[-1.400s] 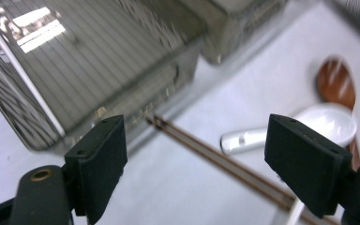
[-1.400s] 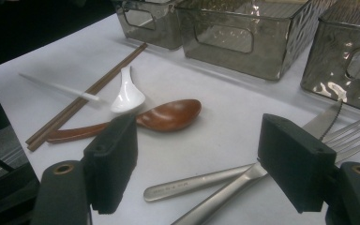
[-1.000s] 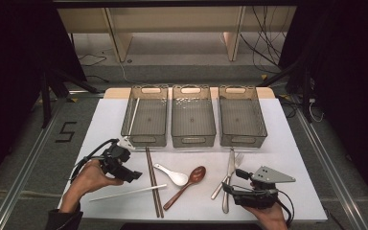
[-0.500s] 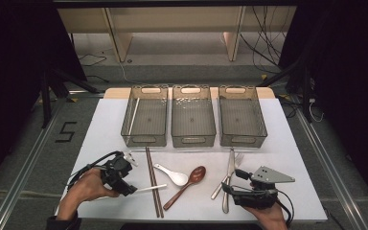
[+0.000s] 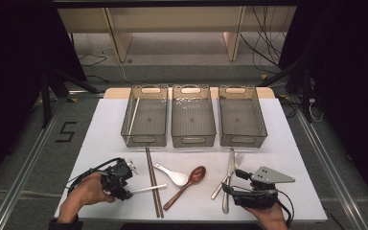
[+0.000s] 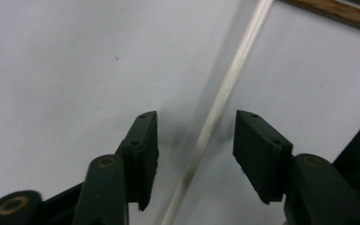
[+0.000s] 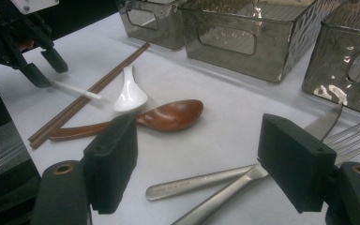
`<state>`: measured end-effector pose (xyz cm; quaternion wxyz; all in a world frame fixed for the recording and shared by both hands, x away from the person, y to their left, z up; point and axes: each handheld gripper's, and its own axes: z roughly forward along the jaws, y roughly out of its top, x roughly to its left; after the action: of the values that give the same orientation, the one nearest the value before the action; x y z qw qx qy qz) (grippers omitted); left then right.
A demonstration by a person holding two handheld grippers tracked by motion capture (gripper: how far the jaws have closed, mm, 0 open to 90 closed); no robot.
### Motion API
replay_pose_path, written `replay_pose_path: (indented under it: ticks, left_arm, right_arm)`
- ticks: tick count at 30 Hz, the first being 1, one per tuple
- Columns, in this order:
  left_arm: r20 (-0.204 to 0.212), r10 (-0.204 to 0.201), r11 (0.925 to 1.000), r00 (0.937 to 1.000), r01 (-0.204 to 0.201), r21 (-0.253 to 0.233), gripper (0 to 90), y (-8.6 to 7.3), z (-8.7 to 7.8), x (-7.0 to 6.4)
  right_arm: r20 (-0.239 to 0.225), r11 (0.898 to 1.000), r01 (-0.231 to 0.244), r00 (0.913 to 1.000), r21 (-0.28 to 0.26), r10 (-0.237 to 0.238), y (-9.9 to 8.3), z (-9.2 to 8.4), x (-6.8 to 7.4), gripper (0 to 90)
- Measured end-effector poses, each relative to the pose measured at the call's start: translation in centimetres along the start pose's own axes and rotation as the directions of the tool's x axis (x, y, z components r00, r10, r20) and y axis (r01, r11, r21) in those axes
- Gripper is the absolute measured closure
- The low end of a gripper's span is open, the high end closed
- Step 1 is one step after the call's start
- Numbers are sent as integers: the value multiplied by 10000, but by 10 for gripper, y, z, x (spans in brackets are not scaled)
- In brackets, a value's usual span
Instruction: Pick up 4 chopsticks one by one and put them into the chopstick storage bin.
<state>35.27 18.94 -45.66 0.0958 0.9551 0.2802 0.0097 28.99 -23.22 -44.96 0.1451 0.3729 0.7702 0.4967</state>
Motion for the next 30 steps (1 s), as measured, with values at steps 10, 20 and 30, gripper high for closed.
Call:
replay_pose_path:
  ticks: [10, 20, 30]
  left_arm:
    - [68, 43, 9999, 10000, -43, 121, 679, -2, 4, 1]
    - [74, 895, 9953, 9960, -897, 365, 818, -2, 4, -5]
    - [169, 1195, 9925, 9927, -1199, 253, 845, -3, 3, -5]
  right_arm:
    - [-19, 10000, 6, 10000, 53, -6, 0, 1, 0, 297]
    - [-5, 10000, -2, 10000, 82, 2, 0, 1, 0, 297]
    - [-11, 10000, -1, 10000, 89, 1, 0, 1, 0, 297]
